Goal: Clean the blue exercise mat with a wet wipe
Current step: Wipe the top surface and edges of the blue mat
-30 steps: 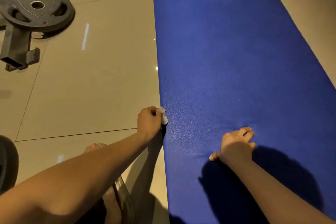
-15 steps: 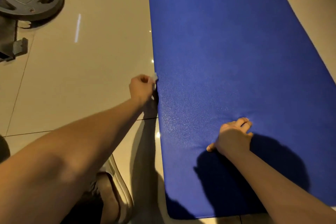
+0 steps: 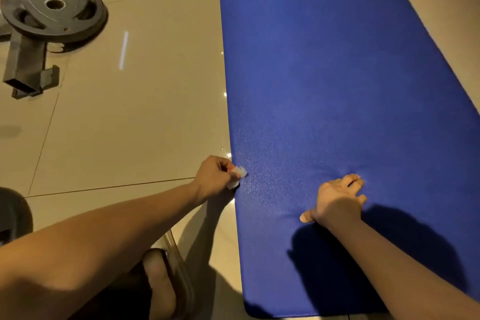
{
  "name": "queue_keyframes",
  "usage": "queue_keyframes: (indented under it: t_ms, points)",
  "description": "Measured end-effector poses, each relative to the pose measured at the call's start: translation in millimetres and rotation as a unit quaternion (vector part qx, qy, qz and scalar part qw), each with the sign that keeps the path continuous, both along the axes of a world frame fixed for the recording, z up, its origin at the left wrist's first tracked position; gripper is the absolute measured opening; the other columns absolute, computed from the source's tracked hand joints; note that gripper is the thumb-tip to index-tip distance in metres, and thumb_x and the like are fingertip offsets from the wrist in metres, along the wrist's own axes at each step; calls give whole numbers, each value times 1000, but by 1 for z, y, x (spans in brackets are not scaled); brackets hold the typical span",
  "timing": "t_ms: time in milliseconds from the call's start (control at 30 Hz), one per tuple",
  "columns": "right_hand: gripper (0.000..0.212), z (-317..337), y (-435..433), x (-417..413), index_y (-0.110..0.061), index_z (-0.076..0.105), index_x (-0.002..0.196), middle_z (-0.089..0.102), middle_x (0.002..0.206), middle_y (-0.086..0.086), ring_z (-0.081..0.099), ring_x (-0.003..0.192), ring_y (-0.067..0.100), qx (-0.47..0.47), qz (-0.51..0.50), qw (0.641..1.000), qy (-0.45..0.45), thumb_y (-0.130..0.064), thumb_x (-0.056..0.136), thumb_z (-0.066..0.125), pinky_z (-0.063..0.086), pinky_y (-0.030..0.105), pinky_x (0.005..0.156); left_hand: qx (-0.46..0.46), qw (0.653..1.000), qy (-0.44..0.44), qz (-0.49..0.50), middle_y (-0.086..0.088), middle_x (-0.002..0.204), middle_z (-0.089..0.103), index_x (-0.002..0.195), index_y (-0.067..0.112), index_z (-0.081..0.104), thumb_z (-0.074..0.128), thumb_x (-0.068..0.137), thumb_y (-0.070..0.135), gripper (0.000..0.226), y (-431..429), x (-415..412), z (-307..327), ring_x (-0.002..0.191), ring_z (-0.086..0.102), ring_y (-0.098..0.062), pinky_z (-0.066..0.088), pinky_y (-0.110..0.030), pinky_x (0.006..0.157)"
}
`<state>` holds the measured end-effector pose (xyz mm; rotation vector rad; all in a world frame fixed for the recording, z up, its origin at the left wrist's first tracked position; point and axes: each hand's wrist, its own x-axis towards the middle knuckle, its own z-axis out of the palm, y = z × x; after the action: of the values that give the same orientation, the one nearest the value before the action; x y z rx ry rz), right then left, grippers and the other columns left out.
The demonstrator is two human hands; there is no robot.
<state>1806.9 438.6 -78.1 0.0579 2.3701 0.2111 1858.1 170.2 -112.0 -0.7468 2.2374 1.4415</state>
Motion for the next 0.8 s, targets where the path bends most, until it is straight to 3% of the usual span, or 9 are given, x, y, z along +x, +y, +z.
queue_keyframes:
  t_ms: [67, 133, 233, 333, 500, 600, 700, 800]
  points:
    - [128, -1, -1, 0, -3, 35, 150, 2, 157, 37, 9, 148, 52, 3, 0, 1000, 3, -76, 56, 83, 35, 55, 113, -22, 994, 42, 96, 0, 64, 73, 68, 5, 71, 83, 84, 20, 25, -6, -34, -4, 64, 64, -12, 52, -25, 60]
    - [128, -1, -2, 1, -3, 34, 151, 4, 156, 36, 10, 148, 51, 5, 1, 1000, 10, -76, 57, 82, 37, 53, 112, -43, 981, 66, 176, 6, 61, 69, 64, 10, 67, 78, 81, 7, 21, -16, -72, -6, 67, 63, -13, 51, -23, 60]
    - [130, 0, -2, 2, -2, 31, 152, 5, 157, 34, 10, 149, 49, 10, 0, 1000, 23, -77, 58, 81, 37, 50, 111, -50, 986, 52, 152, -1, 64, 67, 66, 14, 67, 83, 80, 17, 22, -23, -88, -13, 65, 60, -17, 50, -29, 63]
    - [128, -5, 0, 1, -3, 33, 151, 5, 157, 35, 8, 149, 50, 6, 1, 1000, 16, -77, 58, 81, 36, 51, 112, -48, 993, 41, 97, 3, 60, 66, 63, 11, 67, 82, 81, 33, 32, -14, -46, -17, 61, 56, -12, 48, -29, 65]
    - [118, -5, 5, 4, -2, 47, 141, 9, 155, 38, 12, 146, 54, -3, 16, 1000, 23, -78, 57, 80, 37, 54, 110, 55, 996, -28, 67, 1, 63, 65, 60, 19, 68, 75, 89, 10, 30, 27, 51, 6, 63, 59, -13, 51, -29, 62]
    - [123, -5, 7, 7, 1, 45, 142, 11, 155, 38, 14, 146, 53, -10, 26, 999, 39, -79, 56, 80, 37, 54, 110, 97, 989, -88, 73, -1, 66, 70, 70, 9, 74, 73, 92, 5, 22, 35, 70, 19, 58, 65, -9, 54, -21, 57]
    - [122, -7, 7, 8, 1, 47, 141, 13, 154, 38, 15, 145, 53, -17, 22, 998, 50, -78, 54, 81, 37, 54, 109, 30, 988, -18, 150, 3, 62, 71, 56, 18, 70, 68, 87, -8, 41, 26, 37, 13, 58, 65, -9, 53, -26, 62]
    - [126, -8, 9, 10, 3, 43, 143, 12, 156, 37, 14, 146, 52, -21, 27, 998, 55, -80, 56, 79, 36, 54, 110, 27, 977, 21, 209, -5, 74, 76, 73, 10, 75, 74, 85, 0, 15, 19, 4, 2, 65, 68, -17, 55, -27, 62]
